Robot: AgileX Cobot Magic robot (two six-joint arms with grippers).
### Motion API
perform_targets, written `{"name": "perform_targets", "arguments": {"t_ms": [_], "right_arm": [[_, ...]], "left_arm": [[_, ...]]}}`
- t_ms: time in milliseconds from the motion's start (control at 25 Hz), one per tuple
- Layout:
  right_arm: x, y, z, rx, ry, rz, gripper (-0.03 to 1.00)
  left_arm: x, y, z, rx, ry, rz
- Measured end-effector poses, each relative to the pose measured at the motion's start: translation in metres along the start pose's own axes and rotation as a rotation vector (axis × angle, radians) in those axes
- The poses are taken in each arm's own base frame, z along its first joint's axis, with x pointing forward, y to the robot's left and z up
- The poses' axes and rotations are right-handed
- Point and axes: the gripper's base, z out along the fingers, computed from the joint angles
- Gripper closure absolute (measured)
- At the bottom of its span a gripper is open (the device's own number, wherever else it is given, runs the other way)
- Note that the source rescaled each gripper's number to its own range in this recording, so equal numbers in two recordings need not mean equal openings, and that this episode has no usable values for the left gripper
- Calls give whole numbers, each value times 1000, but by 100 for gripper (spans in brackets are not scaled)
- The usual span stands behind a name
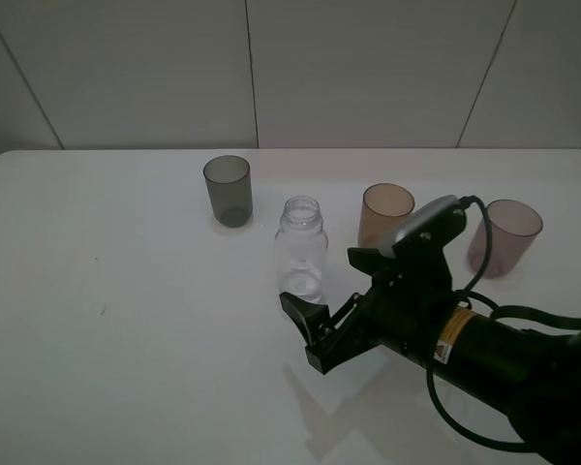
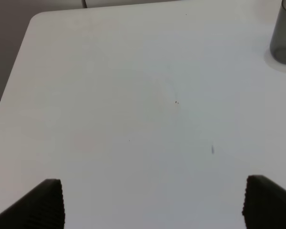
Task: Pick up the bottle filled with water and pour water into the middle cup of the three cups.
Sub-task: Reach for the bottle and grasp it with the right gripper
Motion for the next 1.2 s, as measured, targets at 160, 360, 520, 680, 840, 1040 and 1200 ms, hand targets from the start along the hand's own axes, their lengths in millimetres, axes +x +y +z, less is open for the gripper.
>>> {"name": "perform_targets", "arguments": {"t_ms": [160, 360, 520, 680, 840, 1040, 1200], "right_arm": [[1, 1, 12, 9, -11, 1, -3], [5, 0, 24, 32, 0, 6, -3], [6, -1, 34, 53, -5, -4, -3], [4, -2, 43, 66, -18, -3, -3], [1, -1, 53, 68, -36, 2, -3], [5, 0, 63, 77, -28, 6, -3], [10, 0, 71, 87, -7, 10, -3]], "left_arm": [[0, 0, 0, 0, 0, 0], [0, 0, 0, 0, 0, 0], [0, 0, 0, 0, 0, 0], [0, 0, 0, 0, 0, 0], [0, 0, 0, 0, 0, 0], [0, 0, 0, 0, 0, 0], [0, 0, 0, 0, 0, 0]]}}
